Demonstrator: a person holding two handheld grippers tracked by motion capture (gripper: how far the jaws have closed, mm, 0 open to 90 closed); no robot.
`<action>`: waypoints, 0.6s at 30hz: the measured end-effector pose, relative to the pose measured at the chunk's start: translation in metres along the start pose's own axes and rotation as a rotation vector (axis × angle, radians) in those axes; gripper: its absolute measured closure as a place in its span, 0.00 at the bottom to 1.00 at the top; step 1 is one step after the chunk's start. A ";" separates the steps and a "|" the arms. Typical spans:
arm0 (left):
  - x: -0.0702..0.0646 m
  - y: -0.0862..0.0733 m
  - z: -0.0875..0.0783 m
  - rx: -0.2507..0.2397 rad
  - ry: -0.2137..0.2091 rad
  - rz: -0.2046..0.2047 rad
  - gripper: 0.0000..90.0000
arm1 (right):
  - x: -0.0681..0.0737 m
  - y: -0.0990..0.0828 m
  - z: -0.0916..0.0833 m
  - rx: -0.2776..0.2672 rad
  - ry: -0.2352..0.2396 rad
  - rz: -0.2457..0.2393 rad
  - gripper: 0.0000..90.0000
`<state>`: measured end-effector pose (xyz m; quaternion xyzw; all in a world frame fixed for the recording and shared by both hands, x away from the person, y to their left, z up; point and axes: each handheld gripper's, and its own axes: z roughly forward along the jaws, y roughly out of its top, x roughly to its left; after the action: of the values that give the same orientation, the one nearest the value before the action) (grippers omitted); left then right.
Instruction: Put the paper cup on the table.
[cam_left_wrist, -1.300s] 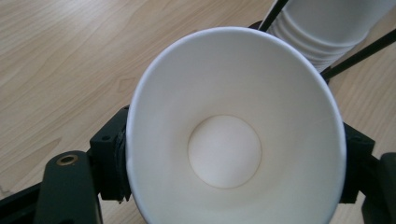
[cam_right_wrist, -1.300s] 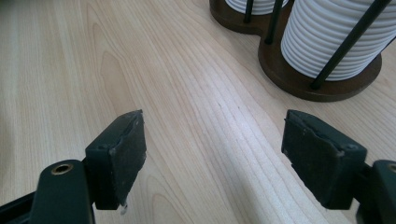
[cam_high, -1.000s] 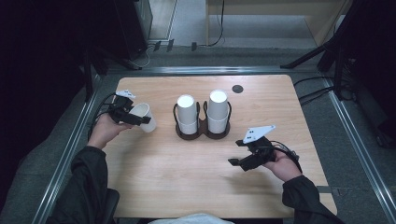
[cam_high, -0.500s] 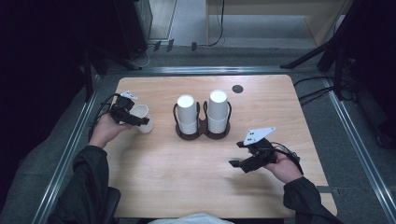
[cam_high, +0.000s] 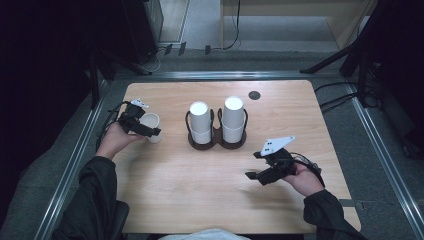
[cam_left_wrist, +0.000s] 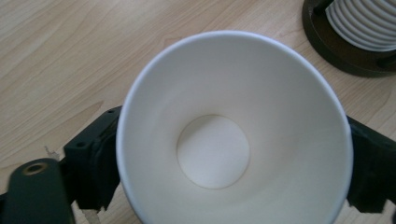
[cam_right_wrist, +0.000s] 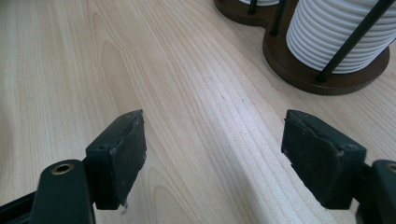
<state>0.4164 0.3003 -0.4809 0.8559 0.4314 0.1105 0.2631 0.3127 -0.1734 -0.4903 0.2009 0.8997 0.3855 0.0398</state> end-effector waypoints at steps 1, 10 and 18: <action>0.001 0.000 0.000 -0.002 -0.009 -0.011 0.09 | 0.000 0.000 0.000 -0.001 0.001 0.000 0.25; 0.004 0.001 -0.010 -0.050 -0.107 -0.055 0.06 | 0.000 0.000 0.000 0.000 -0.001 0.001 0.25; 0.004 0.002 -0.023 -0.098 -0.100 -0.081 0.05 | 0.001 0.001 -0.001 -0.001 -0.005 -0.005 0.25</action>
<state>0.4106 0.3103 -0.4608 0.8283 0.4459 0.0779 0.3302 0.3121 -0.1735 -0.4889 0.1997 0.8998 0.3855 0.0430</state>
